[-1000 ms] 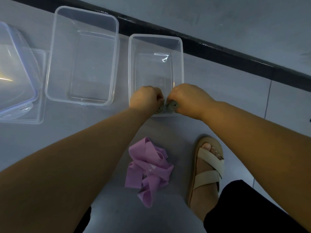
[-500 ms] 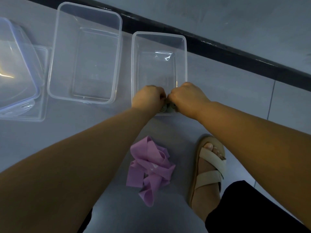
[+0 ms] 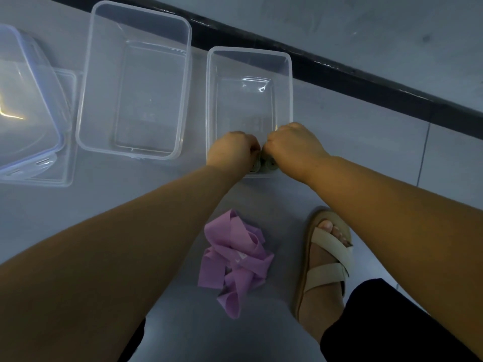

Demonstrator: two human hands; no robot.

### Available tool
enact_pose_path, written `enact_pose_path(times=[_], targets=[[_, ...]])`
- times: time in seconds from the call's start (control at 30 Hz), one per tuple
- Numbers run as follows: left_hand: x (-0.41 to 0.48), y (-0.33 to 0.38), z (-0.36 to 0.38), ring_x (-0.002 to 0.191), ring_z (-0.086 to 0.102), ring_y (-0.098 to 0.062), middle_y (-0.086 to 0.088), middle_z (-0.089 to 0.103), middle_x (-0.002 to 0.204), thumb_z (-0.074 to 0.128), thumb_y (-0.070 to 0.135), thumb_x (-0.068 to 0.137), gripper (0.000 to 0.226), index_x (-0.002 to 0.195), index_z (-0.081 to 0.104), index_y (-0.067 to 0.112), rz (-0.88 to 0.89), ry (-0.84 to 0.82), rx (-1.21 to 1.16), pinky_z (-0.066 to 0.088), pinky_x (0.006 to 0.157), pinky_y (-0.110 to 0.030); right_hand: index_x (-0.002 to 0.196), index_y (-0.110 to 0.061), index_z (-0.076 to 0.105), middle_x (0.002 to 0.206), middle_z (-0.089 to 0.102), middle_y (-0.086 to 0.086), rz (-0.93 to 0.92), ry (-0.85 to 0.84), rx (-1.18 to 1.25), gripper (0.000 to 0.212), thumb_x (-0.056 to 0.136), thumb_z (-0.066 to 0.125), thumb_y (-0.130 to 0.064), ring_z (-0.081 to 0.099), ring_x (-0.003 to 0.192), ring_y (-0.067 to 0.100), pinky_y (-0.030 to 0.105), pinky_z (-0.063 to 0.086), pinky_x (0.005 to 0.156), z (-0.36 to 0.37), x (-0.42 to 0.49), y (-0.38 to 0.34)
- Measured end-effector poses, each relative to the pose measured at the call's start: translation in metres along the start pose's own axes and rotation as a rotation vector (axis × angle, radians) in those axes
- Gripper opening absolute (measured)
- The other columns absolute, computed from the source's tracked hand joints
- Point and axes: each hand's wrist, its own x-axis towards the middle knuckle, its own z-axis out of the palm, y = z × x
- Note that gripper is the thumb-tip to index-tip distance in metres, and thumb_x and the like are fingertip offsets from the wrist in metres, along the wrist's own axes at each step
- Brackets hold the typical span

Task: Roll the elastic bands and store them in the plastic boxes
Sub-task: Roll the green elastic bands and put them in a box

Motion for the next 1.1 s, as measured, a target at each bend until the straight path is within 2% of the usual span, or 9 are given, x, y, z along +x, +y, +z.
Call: enact_pose_path(times=[0.1,0.23,0.5,0.7,0.93,1.1], targets=[[-0.002,0.000,0.001,0.103,0.058,-0.030,-0.011,0.063,0.114,0.049,0.023,0.094,0.027,0.114,0.067,0.016,0.027,0.000,0.005,0.046,0.083,-0.033,0.117,-0.008,0.058,0.112,0.052,0.014,0.051,0.076,0.007,0.030,0.089,0.048,-0.001,0.042,0.110,0.032,0.029,0.029,0.084,-0.004,-0.005,-0.002],[-0.004,0.001,0.000,0.105,0.057,-0.031,-0.013,0.062,0.115,0.046,0.025,0.096,0.030,0.116,0.065,0.014,0.063,-0.013,0.047,0.045,0.084,-0.033,0.115,-0.006,0.059,0.112,0.056,0.011,-0.002,0.085,-0.054,0.029,0.089,0.048,-0.002,0.040,0.113,0.029,0.032,0.029,0.091,-0.002,-0.005,-0.003],[-0.009,0.001,-0.007,0.106,0.056,-0.030,-0.014,0.061,0.115,0.045,0.023,0.095,0.031,0.119,0.061,0.010,0.102,-0.040,0.115,0.047,0.085,-0.036,0.116,-0.003,0.060,0.112,0.057,0.014,0.002,0.147,0.019,0.029,0.088,0.049,-0.003,0.041,0.113,0.032,0.036,0.031,0.093,0.004,-0.015,-0.004],[-0.016,-0.002,-0.016,0.118,0.051,-0.026,-0.008,0.053,0.132,0.043,0.021,0.096,0.038,0.133,0.051,0.017,0.112,-0.041,0.129,0.041,0.095,-0.035,0.120,-0.003,0.058,0.117,0.055,0.014,0.039,0.166,0.109,0.033,0.087,0.052,-0.003,0.042,0.116,0.032,0.037,0.033,0.094,0.004,-0.024,-0.007],[-0.036,-0.007,-0.039,0.115,0.051,-0.026,-0.008,0.059,0.124,0.046,0.017,0.094,0.032,0.123,0.060,0.016,0.171,0.046,0.122,0.040,0.093,-0.033,0.123,-0.012,0.058,0.121,0.052,0.007,0.118,0.234,0.235,0.033,0.091,0.049,-0.013,0.040,0.118,0.026,0.034,0.035,0.097,-0.005,-0.042,-0.017],[-0.062,-0.013,-0.048,0.101,0.058,-0.024,-0.005,0.065,0.112,0.050,0.015,0.091,0.026,0.108,0.069,0.016,0.045,0.142,-0.023,0.043,0.082,-0.028,0.119,-0.014,0.061,0.120,0.055,0.009,0.182,0.242,0.442,0.030,0.091,0.053,-0.016,0.045,0.113,0.028,0.037,0.040,0.091,-0.006,-0.064,-0.039]])
